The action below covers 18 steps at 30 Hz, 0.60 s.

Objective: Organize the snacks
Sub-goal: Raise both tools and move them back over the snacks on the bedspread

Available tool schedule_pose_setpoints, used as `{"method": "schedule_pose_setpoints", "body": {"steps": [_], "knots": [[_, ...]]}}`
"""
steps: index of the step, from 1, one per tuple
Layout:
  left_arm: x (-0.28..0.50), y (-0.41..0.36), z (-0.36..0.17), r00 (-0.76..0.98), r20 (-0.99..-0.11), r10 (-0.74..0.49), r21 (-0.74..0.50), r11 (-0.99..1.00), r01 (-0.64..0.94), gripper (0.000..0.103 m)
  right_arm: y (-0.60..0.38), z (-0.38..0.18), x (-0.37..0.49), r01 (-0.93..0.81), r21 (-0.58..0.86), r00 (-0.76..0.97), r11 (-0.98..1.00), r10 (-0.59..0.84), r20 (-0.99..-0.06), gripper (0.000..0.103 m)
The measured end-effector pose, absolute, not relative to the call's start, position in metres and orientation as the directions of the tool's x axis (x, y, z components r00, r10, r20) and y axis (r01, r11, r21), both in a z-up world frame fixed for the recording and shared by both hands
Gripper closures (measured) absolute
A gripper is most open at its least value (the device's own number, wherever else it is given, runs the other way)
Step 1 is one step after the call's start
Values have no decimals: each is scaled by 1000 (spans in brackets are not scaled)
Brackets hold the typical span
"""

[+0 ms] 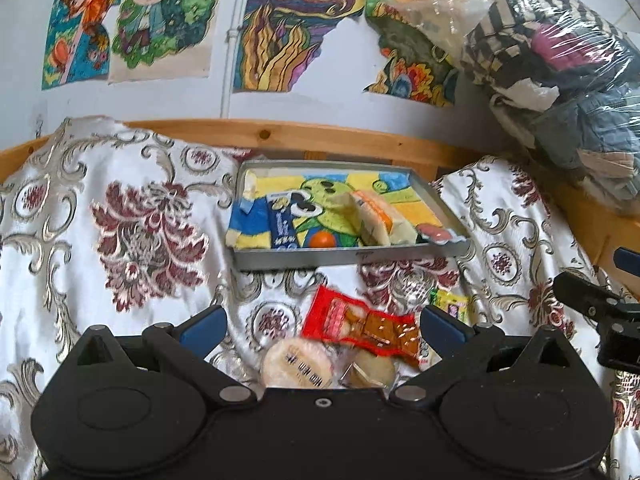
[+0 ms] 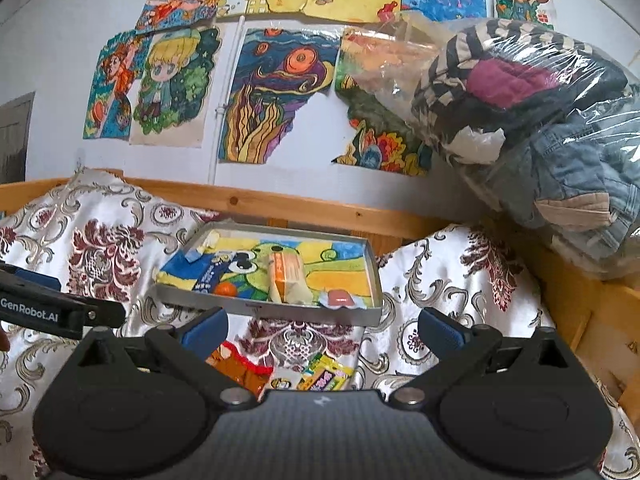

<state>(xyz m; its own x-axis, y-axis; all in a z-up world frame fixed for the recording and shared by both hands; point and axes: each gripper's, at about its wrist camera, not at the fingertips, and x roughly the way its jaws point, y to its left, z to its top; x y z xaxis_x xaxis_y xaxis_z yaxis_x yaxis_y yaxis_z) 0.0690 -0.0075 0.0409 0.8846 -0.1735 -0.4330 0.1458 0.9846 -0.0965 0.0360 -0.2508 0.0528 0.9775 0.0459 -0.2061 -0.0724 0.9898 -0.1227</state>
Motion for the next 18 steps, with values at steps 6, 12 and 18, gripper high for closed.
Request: {"method": "schedule_pose_setpoints", "body": {"steps": [6, 12, 18], "knots": [[73, 0, 29, 873, -457, -171, -125, 984, 128, 1, -250, 49, 38, -60, -119, 971, 991, 30, -239, 0], [74, 6, 18, 855, -492, -167, -130, 985, 117, 1, -247, 40, 47, -63, -83, 946, 994, 33, -322, 0], [80, 3, 4, 814, -556, -170, -122, 985, 123, 1, -242, 21, 60, -92, -54, 904, 994, 61, -423, 0]]}}
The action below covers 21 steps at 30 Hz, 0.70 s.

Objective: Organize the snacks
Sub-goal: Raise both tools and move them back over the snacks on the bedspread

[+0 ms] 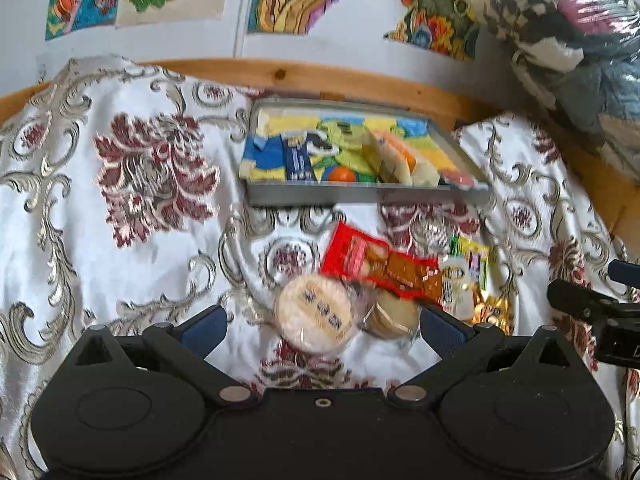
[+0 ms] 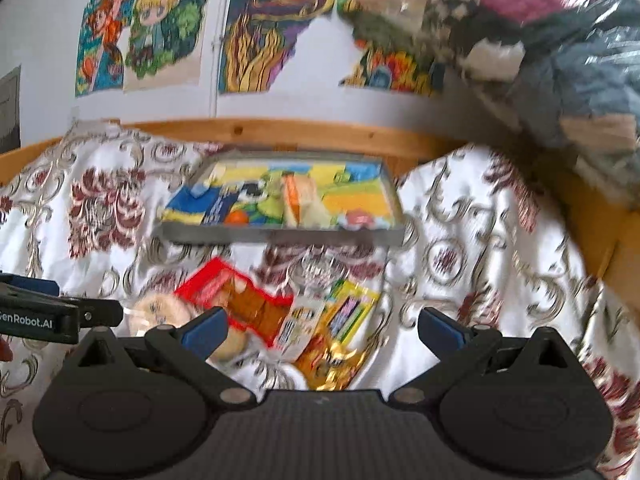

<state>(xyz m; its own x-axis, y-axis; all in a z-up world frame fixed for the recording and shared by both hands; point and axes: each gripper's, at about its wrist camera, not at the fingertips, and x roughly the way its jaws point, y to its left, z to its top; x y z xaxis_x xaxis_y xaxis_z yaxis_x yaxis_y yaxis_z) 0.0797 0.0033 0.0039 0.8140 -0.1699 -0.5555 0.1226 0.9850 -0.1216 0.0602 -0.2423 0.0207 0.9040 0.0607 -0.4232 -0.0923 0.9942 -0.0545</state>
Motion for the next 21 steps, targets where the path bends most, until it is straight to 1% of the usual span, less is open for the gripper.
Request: {"method": "schedule_pose_setpoints", "body": {"steps": [4, 10, 17, 21], "knots": [[87, 2, -5, 791, -587, -172, -124, 985, 122, 1, -240, 9, 67, -116, -58, 888, 992, 78, -454, 0], [104, -2, -15, 769, -619, -158, -84, 987, 135, 1, -238, -8, 84, -158, -82, 867, 984, 99, -489, 0], [123, -4, -33, 748, -649, -141, -56, 989, 137, 1, -234, -27, 115, -206, -110, 835, 972, 116, -538, 0], [133, -8, -39, 748, -650, -133, -29, 988, 150, 1, -233, -34, 132, -234, -144, 830, 962, 120, -545, 0]]}}
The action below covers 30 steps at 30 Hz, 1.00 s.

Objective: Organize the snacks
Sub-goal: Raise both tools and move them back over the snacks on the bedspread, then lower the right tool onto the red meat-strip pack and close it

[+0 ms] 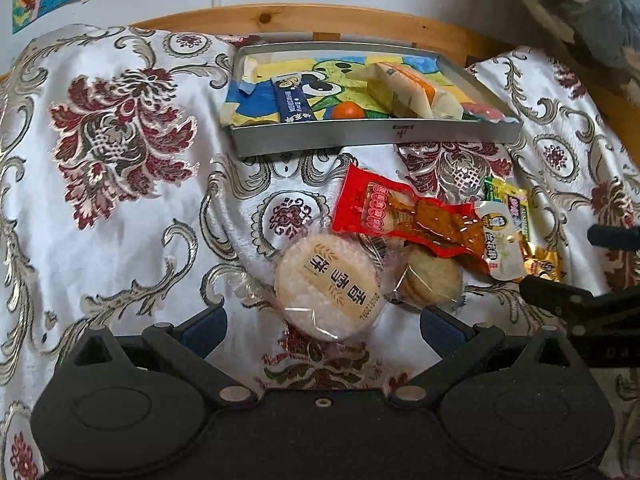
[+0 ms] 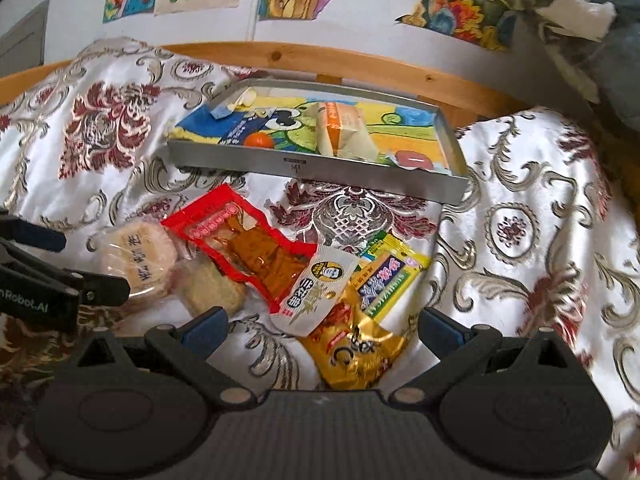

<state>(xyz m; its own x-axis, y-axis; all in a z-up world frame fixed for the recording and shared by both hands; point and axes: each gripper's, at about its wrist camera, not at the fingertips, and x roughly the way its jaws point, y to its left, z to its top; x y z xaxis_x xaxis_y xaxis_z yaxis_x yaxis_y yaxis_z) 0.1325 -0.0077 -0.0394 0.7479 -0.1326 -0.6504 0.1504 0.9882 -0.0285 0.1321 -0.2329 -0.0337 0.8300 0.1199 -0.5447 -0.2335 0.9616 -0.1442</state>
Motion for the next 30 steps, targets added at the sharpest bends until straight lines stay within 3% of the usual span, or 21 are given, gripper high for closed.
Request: {"method": "schedule_pose_setpoints", "body": {"steps": [19, 25, 30], "knots": [[163, -17, -57, 763, -640, -88, 51, 986, 156, 1, -213, -38, 186, -398, -256, 815, 881, 211, -540, 0], [164, -22, -61, 765, -640, -77, 94, 980, 177, 1, -199, -43, 202, -505, -348, 774, 790, 236, -588, 3], [167, -24, -67, 756, -651, -72, 109, 976, 187, 1, -198, -45, 213, -544, -311, 734, 779, 264, -626, 3]]}}
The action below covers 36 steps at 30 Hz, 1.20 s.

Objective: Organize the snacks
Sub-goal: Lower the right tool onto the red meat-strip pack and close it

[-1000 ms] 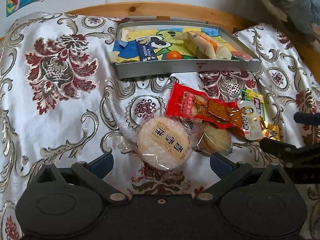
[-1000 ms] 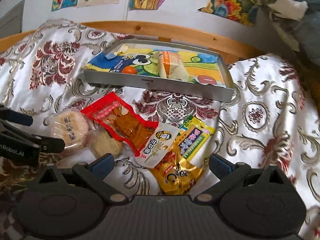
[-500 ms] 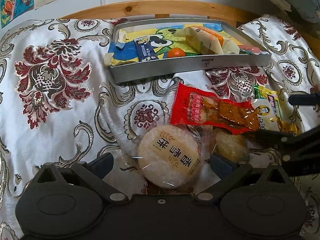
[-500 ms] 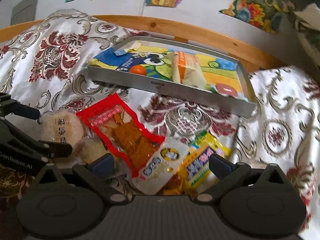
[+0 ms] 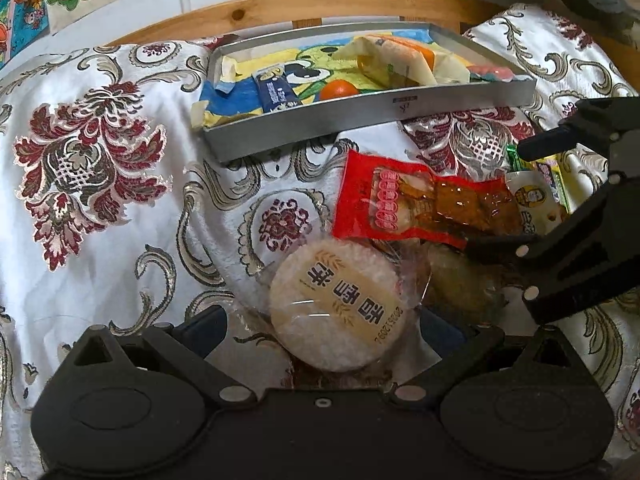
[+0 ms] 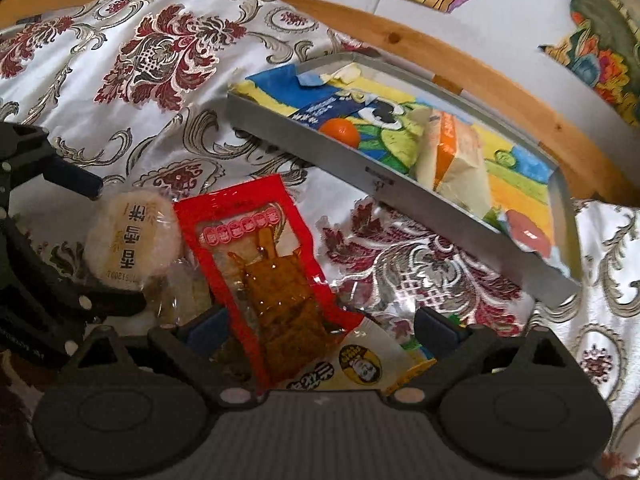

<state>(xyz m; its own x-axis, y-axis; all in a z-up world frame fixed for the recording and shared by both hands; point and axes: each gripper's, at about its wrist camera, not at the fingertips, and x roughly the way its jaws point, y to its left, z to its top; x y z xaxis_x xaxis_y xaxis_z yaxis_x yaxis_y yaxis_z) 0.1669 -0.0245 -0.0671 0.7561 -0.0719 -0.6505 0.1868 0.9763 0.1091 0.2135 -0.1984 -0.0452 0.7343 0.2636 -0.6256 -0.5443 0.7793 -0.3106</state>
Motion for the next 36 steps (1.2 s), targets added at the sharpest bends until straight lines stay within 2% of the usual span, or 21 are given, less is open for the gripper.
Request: {"method": "schedule_pose_setpoints", "body": {"steps": [3, 5, 7, 13, 18, 21, 24, 26, 30, 32, 36], "knots": [[169, -26, -71, 744, -664, -77, 117, 972, 204, 1, -199, -47, 221, -563, -268, 709, 782, 290, -643, 4], [170, -26, -73, 738, -671, -77, 117, 971, 208, 1, -200, -49, 224, -577, -242, 691, 780, 309, -654, 8], [171, -25, -73, 732, -677, -81, 112, 971, 210, 1, -202, -48, 223, -588, -204, 670, 783, 330, -665, 17], [171, -25, -74, 735, -674, -75, 123, 969, 212, 3, -208, -50, 222, -578, -116, 637, 808, 358, -683, 25], [168, -25, -73, 745, -662, -74, 132, 968, 214, 11, -206, -51, 208, -530, -164, 668, 832, 290, -685, 32], [163, -30, -74, 761, -646, -63, 166, 961, 221, 13, -200, -53, 195, -498, -225, 701, 837, 236, -673, 32], [161, -34, -75, 772, -633, -52, 205, 951, 232, 12, -194, -55, 196, -507, -260, 702, 822, 218, -678, 26], [162, -34, -76, 777, -628, -41, 215, 951, 223, 7, -190, -56, 203, -521, -250, 682, 816, 221, -698, 25], [168, -31, -77, 774, -631, -49, 192, 957, 217, 7, -184, -63, 214, -526, -235, 654, 817, 212, -726, 21], [169, -30, -77, 776, -629, -50, 190, 958, 216, 7, -184, -65, 213, -513, -227, 663, 828, 214, -717, 22], [167, -32, -78, 784, -619, -52, 200, 954, 222, 9, -182, -70, 198, -489, -277, 710, 827, 194, -677, 34]]}}
